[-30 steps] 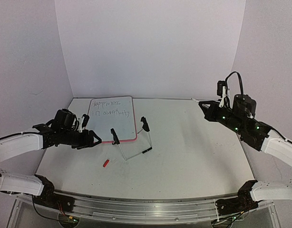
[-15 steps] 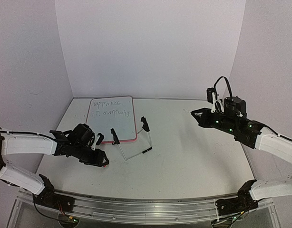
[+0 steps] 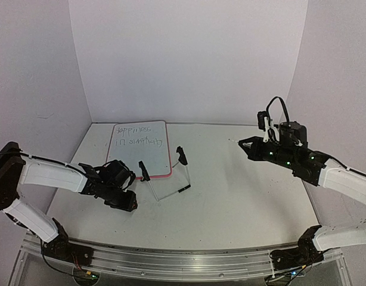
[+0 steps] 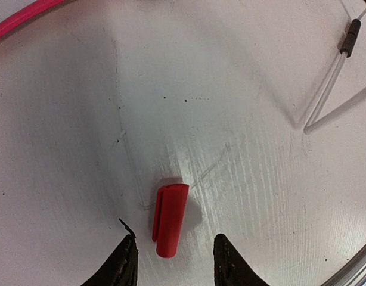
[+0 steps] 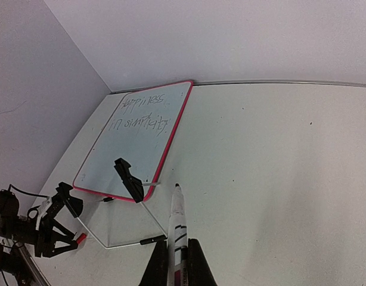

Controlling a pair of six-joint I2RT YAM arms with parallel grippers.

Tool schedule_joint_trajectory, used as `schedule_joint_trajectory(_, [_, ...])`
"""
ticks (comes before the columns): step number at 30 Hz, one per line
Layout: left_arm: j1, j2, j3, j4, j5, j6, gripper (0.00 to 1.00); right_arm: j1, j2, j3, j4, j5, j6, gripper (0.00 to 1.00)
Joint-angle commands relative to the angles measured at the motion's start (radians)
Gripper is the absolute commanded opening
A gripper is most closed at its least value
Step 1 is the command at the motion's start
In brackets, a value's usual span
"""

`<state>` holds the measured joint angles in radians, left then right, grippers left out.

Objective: Write a sentence on the whiteboard
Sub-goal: Pick up the pen cap from the center of the board.

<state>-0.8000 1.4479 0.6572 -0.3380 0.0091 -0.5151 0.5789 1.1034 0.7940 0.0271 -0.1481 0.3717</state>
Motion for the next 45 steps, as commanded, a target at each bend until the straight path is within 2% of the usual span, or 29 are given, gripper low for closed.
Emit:
schedule_joint_trajectory(1, [-0.011, 0.029, 0.035, 0.027, -0.028, -0.037, 0.43, 0.003, -0.011, 0.001, 0.005, 0.002, 0.008, 0.00])
schedule_joint_trajectory(9, [-0.063, 0.044, 0.028, 0.069, 0.036, -0.084, 0.43, 0.002, -0.014, -0.007, 0.005, 0.006, 0.008, 0.00])
schedule_joint_trajectory(17, [-0.124, 0.094, 0.014, 0.270, 0.164, -0.067, 0.45, 0.003, -0.017, -0.011, 0.005, 0.007, 0.006, 0.00])
schedule_joint_trajectory(20, [-0.133, 0.073, 0.016, 0.270, 0.156, -0.058, 0.46, 0.002, -0.024, -0.016, 0.005, 0.011, 0.005, 0.00])
schedule_joint_trajectory(27, [-0.131, -0.057, -0.007, 0.145, 0.014, 0.000, 0.44, 0.002, -0.040, -0.025, 0.005, 0.015, 0.002, 0.00])
schedule_joint_trajectory(35, [-0.059, -0.088, -0.050, 0.228, 0.012, 0.103, 0.43, 0.003, -0.041, -0.017, 0.005, 0.008, 0.000, 0.00])
schedule_joint_trajectory(45, [0.021, 0.018, -0.039, 0.348, 0.111, 0.159, 0.44, 0.003, -0.056, -0.009, -0.004, 0.009, 0.001, 0.00])
